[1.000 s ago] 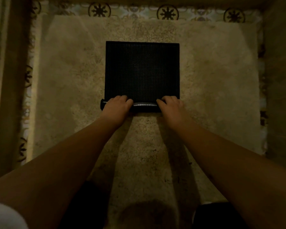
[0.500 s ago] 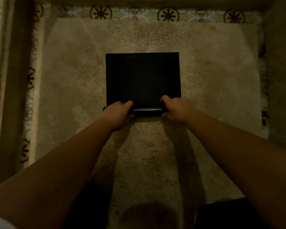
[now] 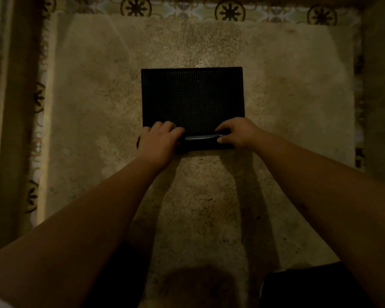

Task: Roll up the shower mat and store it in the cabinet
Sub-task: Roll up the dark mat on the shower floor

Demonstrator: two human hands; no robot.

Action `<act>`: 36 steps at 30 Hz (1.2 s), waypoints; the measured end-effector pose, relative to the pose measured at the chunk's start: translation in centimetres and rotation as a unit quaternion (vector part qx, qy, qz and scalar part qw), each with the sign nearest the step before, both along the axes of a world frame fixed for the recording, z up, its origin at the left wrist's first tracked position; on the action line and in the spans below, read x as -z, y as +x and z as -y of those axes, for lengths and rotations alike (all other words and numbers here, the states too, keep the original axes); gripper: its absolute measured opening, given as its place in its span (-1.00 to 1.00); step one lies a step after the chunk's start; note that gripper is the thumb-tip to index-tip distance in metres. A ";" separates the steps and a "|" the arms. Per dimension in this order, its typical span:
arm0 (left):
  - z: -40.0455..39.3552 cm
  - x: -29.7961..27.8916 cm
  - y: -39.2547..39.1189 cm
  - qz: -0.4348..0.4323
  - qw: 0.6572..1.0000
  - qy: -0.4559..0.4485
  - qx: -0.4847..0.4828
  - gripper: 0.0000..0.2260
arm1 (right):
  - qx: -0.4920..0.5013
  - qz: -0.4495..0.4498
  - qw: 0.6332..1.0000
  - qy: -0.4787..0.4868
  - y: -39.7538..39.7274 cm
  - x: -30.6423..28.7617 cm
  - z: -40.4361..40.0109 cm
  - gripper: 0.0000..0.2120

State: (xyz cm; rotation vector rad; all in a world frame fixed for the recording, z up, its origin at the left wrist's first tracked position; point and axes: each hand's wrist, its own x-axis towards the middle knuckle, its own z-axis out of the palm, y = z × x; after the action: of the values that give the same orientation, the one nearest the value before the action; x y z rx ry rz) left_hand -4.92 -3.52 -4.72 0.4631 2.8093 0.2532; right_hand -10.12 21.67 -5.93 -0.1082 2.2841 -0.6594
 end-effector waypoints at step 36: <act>-2.0 -0.4 -2.6 0.032 0.995 -0.091 0.017 -0.65 | -0.231 -0.197 0.933 0.194 -0.7 -1.9 1.0 -0.64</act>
State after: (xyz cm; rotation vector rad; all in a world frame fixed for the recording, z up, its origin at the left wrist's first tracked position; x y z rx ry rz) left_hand -7.52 -1.53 -4.30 0.4528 2.7268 0.0036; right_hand -10.81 20.72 -4.07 -0.6140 2.5864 0.0734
